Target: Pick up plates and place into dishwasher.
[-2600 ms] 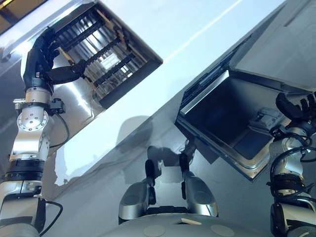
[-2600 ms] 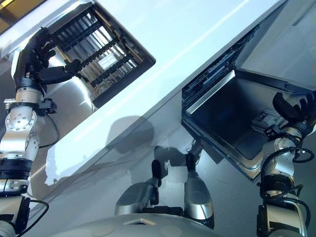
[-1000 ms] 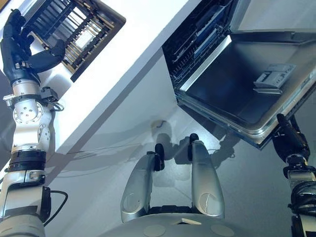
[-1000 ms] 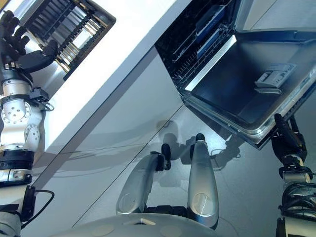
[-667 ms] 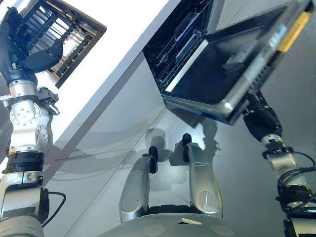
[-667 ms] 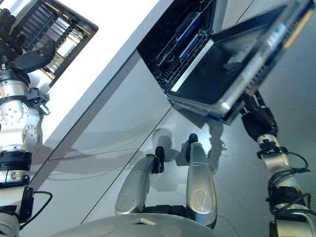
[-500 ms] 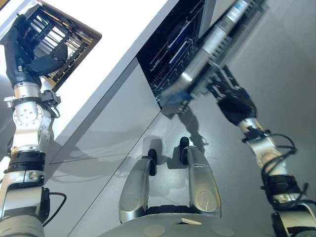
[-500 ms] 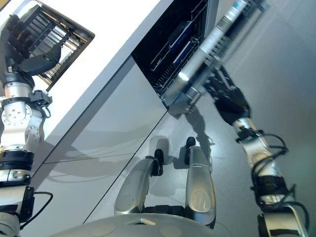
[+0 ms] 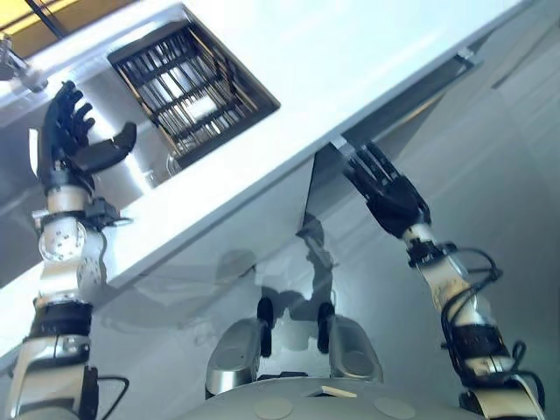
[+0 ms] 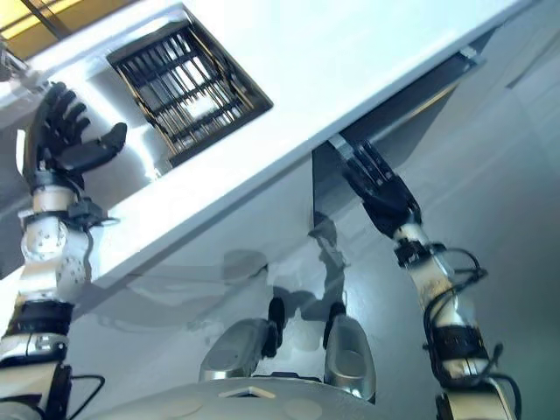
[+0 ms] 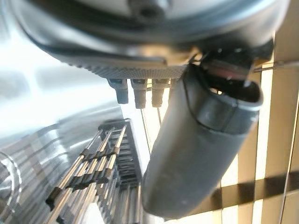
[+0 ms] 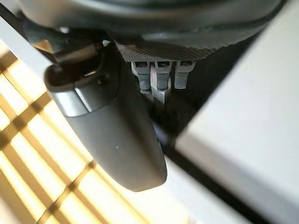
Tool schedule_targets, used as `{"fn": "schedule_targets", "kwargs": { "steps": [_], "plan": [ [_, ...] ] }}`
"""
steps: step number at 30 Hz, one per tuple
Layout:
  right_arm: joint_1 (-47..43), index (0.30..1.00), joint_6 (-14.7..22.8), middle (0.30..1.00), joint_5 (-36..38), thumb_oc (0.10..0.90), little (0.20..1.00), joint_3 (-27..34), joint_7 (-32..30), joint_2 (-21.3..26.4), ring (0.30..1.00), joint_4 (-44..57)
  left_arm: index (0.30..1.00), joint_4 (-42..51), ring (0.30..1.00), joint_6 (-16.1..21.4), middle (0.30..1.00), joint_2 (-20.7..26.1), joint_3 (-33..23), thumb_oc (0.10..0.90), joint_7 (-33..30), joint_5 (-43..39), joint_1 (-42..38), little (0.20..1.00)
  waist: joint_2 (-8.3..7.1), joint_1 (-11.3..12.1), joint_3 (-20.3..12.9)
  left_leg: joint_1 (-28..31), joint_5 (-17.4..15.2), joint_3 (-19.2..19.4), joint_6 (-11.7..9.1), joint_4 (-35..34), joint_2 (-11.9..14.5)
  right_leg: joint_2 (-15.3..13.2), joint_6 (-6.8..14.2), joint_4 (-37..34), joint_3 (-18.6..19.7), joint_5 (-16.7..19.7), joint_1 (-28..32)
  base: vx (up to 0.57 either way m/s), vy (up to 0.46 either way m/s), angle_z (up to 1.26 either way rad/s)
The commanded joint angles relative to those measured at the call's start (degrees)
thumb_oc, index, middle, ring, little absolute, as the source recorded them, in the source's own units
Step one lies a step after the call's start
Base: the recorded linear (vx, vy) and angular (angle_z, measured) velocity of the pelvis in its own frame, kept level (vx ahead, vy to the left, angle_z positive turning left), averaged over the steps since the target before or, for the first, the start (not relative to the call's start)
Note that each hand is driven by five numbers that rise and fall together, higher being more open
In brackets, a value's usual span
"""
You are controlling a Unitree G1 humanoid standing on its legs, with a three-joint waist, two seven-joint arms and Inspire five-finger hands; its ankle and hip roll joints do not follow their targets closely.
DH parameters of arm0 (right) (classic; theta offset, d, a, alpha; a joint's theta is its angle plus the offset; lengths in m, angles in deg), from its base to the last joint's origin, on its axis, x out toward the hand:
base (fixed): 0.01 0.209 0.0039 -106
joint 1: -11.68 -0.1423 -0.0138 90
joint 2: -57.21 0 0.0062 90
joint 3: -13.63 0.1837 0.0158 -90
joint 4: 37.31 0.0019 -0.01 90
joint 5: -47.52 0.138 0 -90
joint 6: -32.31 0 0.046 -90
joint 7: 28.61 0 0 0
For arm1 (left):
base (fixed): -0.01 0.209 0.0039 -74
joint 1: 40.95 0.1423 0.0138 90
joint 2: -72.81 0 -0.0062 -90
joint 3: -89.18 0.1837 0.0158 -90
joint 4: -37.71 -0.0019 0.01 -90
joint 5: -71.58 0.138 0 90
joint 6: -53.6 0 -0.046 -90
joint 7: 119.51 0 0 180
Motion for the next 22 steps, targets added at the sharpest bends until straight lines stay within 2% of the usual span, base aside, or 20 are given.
{"fn": "schedule_targets", "kwargs": {
  "steps": [1,3,4,7,9,12,15,16,18,22],
  "plan": [
    [-3.1,0.900,13.3,0.900,-10.5,0.800,0.900,1.5,-2.5,-2.2,0.900,3.5,0.900,4.7,0.900,5.8,0.900,0.8,-3.4,0.800,0.7,1.8,1.1,0.900,-1.99,-1.7,-7.2,1.3,-0.9,0.3,1.6,-1.6,-3.2,1.3,0.6,-11.1,2.2,10.0,2.8,-0.01,0.058,0.00],
    [-1.7,0.900,15.3,0.900,-18.5,0.800,0.900,1.7,-7.2,-2.1,0.900,3.1,0.900,4.8,0.900,5.0,0.900,-0.5,-3.4,0.800,0.5,2.4,1.6,0.900,-2.05,-2.1,-8.4,2.9,-0.1,-0.1,1.5,-3.9,-3.1,1.7,0.6,-13.1,2.6,10.7,4.0,-0.02,0.059,0.05],
    [-1.2,0.900,18.5,0.900,-24.7,0.800,0.900,2.0,-11.9,-1.3,0.900,1.9,0.900,4.5,0.900,4.8,0.900,-1.0,-3.6,0.800,0.8,1.8,1.8,0.900,-2.05,-2.2,-9.1,3.6,0.2,-0.1,1.4,-5.2,-2.9,2.0,0.6,-14.4,2.7,11.1,4.7,-0.04,0.060,0.04],
    [0.0,0.900,20.6,0.900,-33.3,0.800,0.900,3.1,-19.7,-0.5,0.900,-0.9,0.900,4.2,0.900,4.9,0.900,-2.4,-3.7,0.800,0.9,1.7,2.2,0.900,-2.12,-2.5,-10.3,4.5,1.6,-0.1,1.1,-7.7,-2.8,2.5,0.7,-17.0,3.0,12.9,5.5,-0.09,0.047,-0.01],
    [0.7,0.900,19.3,0.900,-34.6,0.800,0.900,2.6,-22.4,-0.7,0.900,-4.2,0.900,4.0,0.900,5.3,0.900,-3.0,-3.6,0.800,1.1,1.8,2.1,0.900,-2.05,-2.5,-10.9,5.1,2.4,-0.2,0.9,-9.6,-2.7,2.8,0.9,-18.6,2.9,13.7,6.0,-0.07,0.019,0.02],
    [1.3,0.900,18.1,0.900,-34.8,0.800,0.900,1.0,-22.9,-1.5,0.900,-11.1,0.900,3.4,0.900,5.5,0.900,-3.5,-3.2,0.800,0.9,2.4,1.2,0.900,-1.84,-2.4,-11.5,5.8,3.3,-0.2,0.7,-11.8,-2.4,3.0,1.0,-19.7,2.6,14.2,6.5,-0.06,0.010,-0.02],
    [2.2,0.900,13.3,0.900,-35.4,0.800,0.900,-2.2,-24.0,-2.4,0.900,-21.4,0.900,2.8,0.900,4.9,0.900,-3.4,-2.4,0.800,1.5,2.1,-0.2,0.900,-1.72,-2.1,-12.3,6.8,3.3,-0.5,0.6,-13.3,-2.0,3.1,1.1,-19.9,2.3,13.4,7.3,-0.05,-0.002,0.00],
    [2.5,0.900,10.9,0.900,-35.2,0.800,0.900,-3.5,-23.3,-3.0,0.900,-27.8,0.900,3.0,0.900,4.2,0.900,-3.3,-2.0,0.800,1.5,1.7,-1.0,0.900,-1.83,-2.0,-12.6,6.6,3.6,-0.3,0.5,-13.2,-1.9,3.0,1.1,-19.7,2.2,13.6,7.2,0.00,0.000,0.00],
    [2.5,0.900,9.6,0.900,-37.3,0.800,0.900,-3.8,-22.6,-3.3,0.900,-34.2,0.900,2.9,0.900,3.9,0.900,-3.3,-1.8,0.800,1.8,1.0,-1.5,0.900,-1.78,-1.7,-13.0,7.3,3.0,-0.2,0.4,-13.5,-1.8,3.0,1.1,-20.2,2.0,13.0,8.0,-0.01,-0.018,0.05],
    [2.1,0.900,6.4,0.900,-36.7,0.800,0.900,-4.9,-21.2,-4.4,0.900,-44.4,0.900,3.6,0.900,2.7,0.900,-3.5,-1.1,0.800,2.2,0.2,-2.7,0.900,-1.72,-0.9,-13.6,7.4,3.4,-0.3,0.5,-13.7,-1.7,3.0,1.0,-20.5,1.6,13.4,8.5,-0.03,-0.029,0.04]
  ]
}}
